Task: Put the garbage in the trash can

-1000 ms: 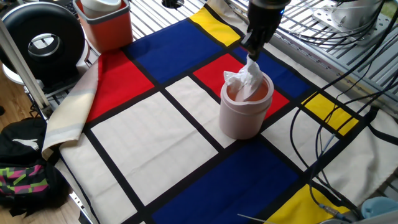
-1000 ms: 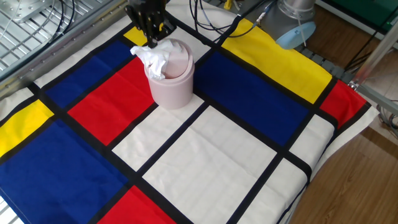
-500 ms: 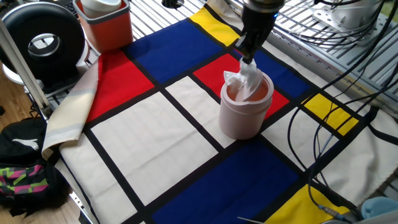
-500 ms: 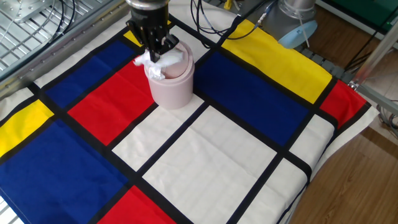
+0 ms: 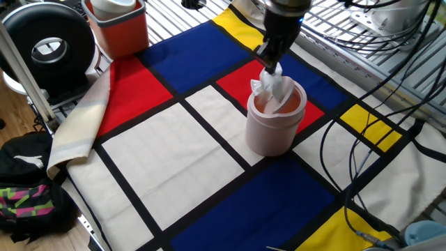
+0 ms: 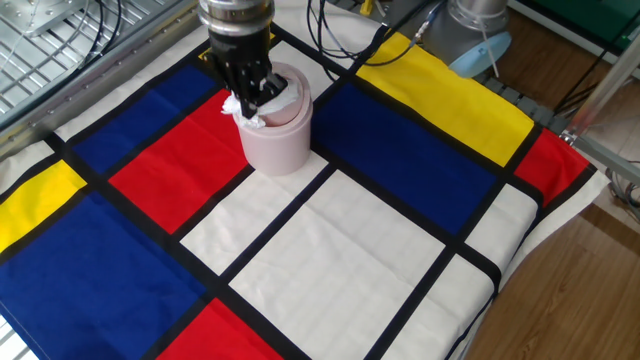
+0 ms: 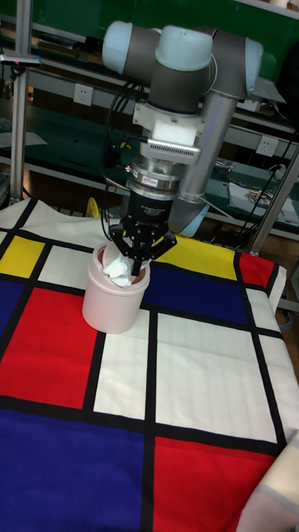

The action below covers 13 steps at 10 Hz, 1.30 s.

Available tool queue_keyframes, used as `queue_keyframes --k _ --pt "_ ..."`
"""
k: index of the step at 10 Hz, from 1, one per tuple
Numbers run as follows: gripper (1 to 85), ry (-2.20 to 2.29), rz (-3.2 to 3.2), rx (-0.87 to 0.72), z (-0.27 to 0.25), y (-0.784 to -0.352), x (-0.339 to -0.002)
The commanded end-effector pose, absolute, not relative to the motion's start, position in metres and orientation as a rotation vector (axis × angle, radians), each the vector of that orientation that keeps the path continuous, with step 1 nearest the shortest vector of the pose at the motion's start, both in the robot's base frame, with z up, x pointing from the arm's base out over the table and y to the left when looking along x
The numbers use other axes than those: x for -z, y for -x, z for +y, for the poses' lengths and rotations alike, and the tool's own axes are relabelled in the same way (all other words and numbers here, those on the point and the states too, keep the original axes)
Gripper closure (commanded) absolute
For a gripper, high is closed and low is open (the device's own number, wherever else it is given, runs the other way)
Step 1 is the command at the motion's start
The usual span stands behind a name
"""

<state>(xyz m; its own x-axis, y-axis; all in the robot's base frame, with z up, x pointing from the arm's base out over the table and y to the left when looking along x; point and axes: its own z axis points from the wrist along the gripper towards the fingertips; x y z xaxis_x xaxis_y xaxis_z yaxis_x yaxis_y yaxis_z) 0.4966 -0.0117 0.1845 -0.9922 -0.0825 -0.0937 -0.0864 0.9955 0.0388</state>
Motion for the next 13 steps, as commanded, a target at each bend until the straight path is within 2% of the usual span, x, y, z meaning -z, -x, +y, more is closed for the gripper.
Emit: queue_keyframes --k 1,3,7,9,13 --pt "84.7 0.112 3.031 -0.086 -0.002 -0.502 -0.181" --pt "84.7 0.138 3.078 0.045 -0.022 -0.491 -0.198" --pt "84.7 0.140 3.090 0.111 -0.057 -0.473 -0.220" --pt "84.7 0.110 3.068 0.000 -0.050 -0.468 -0.204" --pt "84.7 0.011 3.010 0.013 -0.020 -0.468 -0.168"
